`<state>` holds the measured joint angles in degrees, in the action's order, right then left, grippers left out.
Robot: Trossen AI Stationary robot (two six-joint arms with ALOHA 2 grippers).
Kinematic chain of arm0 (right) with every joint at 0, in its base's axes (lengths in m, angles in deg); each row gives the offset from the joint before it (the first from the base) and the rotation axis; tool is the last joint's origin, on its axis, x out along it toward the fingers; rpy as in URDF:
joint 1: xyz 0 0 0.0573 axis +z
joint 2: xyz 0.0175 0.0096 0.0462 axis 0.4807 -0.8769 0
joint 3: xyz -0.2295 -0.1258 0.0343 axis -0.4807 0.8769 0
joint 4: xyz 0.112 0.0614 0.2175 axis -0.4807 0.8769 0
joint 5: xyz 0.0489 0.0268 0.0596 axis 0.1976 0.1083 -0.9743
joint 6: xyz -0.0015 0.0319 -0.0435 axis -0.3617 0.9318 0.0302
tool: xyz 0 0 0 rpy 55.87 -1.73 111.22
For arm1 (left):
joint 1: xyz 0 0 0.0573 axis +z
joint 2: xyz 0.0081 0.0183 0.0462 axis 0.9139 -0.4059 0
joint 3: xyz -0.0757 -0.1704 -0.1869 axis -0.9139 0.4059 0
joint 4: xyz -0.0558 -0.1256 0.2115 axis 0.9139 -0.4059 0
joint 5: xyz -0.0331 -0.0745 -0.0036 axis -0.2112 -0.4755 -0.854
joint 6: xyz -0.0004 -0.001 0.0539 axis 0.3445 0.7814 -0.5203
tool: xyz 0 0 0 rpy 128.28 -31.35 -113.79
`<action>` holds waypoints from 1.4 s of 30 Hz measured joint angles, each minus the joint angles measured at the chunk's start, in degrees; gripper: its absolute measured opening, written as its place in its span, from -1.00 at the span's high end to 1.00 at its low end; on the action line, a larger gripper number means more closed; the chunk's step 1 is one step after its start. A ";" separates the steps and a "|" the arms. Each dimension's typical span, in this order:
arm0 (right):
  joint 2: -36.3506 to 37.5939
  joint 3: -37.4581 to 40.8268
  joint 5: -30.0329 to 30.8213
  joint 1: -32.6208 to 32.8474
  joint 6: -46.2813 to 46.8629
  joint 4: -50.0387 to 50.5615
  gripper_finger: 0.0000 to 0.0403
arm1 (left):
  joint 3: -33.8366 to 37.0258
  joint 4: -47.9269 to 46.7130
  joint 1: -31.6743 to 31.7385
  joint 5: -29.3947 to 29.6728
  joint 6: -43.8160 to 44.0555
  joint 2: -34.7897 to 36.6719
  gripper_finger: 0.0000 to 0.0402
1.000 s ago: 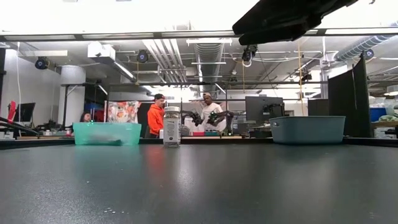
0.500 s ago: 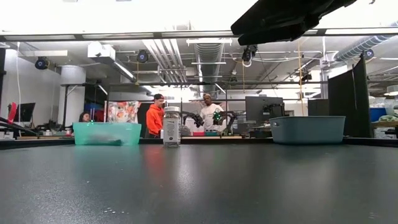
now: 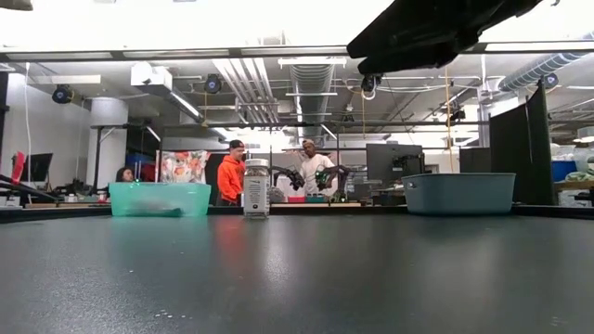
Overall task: Sort spices by type
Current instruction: Put the black seasoning bottle into the black bin
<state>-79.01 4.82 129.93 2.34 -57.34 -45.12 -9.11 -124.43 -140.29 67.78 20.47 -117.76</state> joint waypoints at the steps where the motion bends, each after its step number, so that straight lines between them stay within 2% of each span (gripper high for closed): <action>1: 0.00 0.00 -0.01 0.00 0.36 0.02 -0.78 | 0.77 0.53 -0.88 -1.58 -1.41 0.77 0.05; 3: 0.00 0.00 0.20 -0.11 1.01 -0.04 -0.78 | 2.02 1.06 -2.79 -3.17 -2.31 2.36 0.05; 13: 0.01 0.00 2.69 -0.74 2.12 -1.39 -0.78 | 12.01 2.12 -7.94 -0.94 -2.59 12.75 0.05; 18: 0.67 0.00 10.94 3.96 2.04 -0.24 -0.78 | 15.92 3.03 -7.95 2.95 -3.57 16.30 0.05; 23: 0.74 0.00 12.39 4.72 2.33 -0.19 -0.78 | 16.89 4.68 -7.96 0.83 -3.73 18.38 0.05; 26: 0.40 -0.02 9.67 5.06 2.54 -0.85 -0.78 | 16.87 8.76 -7.91 0.17 -6.58 18.90 0.05; 29: 0.00 -0.02 9.42 7.41 2.53 -2.39 -0.78 | 16.87 12.53 -7.96 -1.29 -9.93 18.79 0.05; 37: 0.00 -0.02 13.52 10.29 2.21 -6.90 -0.78 | 16.87 13.38 -8.14 -8.89 -13.40 18.46 0.05; 42: -1.26 -0.04 13.91 8.96 1.25 -10.38 -0.78 | 16.87 15.00 -11.90 -11.61 -16.05 20.37 0.05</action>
<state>-80.27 4.78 143.84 11.30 -56.09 -55.50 7.76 -109.43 -152.20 56.18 4.42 -97.39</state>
